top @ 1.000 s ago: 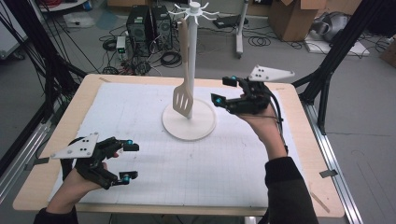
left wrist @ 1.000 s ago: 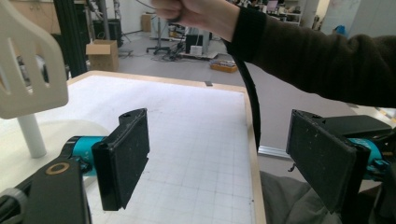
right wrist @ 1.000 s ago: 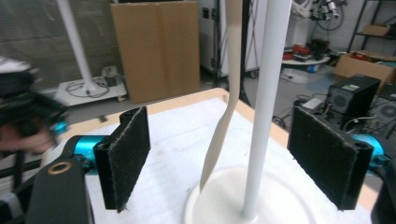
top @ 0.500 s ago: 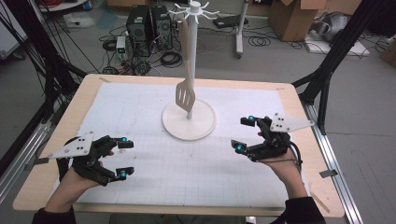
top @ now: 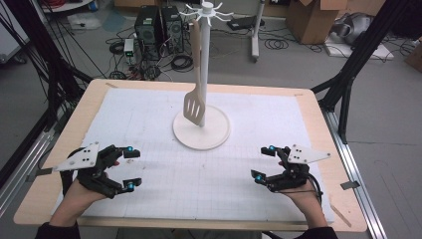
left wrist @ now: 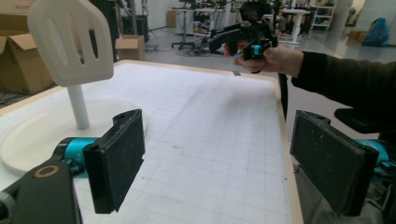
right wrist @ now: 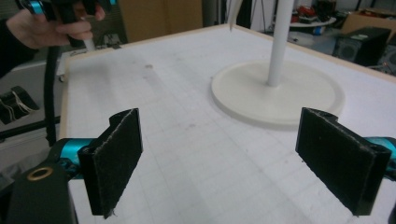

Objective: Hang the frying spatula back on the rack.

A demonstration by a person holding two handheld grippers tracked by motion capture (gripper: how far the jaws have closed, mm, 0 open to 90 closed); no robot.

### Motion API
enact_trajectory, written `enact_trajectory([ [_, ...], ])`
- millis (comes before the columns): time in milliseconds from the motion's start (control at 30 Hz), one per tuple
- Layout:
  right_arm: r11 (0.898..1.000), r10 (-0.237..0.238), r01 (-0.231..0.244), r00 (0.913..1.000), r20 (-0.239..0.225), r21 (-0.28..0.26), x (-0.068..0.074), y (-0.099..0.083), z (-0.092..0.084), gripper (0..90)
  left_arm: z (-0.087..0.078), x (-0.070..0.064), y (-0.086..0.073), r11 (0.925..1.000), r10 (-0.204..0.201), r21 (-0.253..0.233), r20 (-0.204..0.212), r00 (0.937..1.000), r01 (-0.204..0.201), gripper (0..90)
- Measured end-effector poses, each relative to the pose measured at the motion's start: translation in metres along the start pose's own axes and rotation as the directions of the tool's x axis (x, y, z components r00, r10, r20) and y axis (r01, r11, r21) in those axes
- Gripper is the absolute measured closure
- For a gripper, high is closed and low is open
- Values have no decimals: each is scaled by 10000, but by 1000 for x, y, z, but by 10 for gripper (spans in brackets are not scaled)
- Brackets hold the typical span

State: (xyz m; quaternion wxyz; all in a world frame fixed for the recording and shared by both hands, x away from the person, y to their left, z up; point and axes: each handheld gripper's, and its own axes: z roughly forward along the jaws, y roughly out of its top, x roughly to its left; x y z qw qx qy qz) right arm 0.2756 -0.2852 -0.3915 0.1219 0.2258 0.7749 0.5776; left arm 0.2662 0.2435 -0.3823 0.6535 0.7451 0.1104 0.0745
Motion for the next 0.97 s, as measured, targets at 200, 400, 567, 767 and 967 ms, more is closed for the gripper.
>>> enact_trajectory([
  [200,9994,287,-292,9993,235,177,-5,-20,-3,139,0,5,-9,9998,-125,116,-624,9980,132,186],
  [400,9981,610,-614,9973,419,90,-12,-25,-7,138,-1,8,-13,9997,-189,107,-833,9963,199,186],
  [567,9976,660,-670,9964,524,179,-14,-28,-7,138,-3,9,-14,9997,-166,140,-955,9953,180,188],
  [767,9975,687,-695,9963,515,139,-14,-28,-9,139,-3,9,-14,9997,-201,134,-983,9950,215,192],
  [967,9974,707,-713,9961,530,97,-16,-29,-10,138,-2,10,-15,9996,-225,157,-1004,9947,242,192],
])
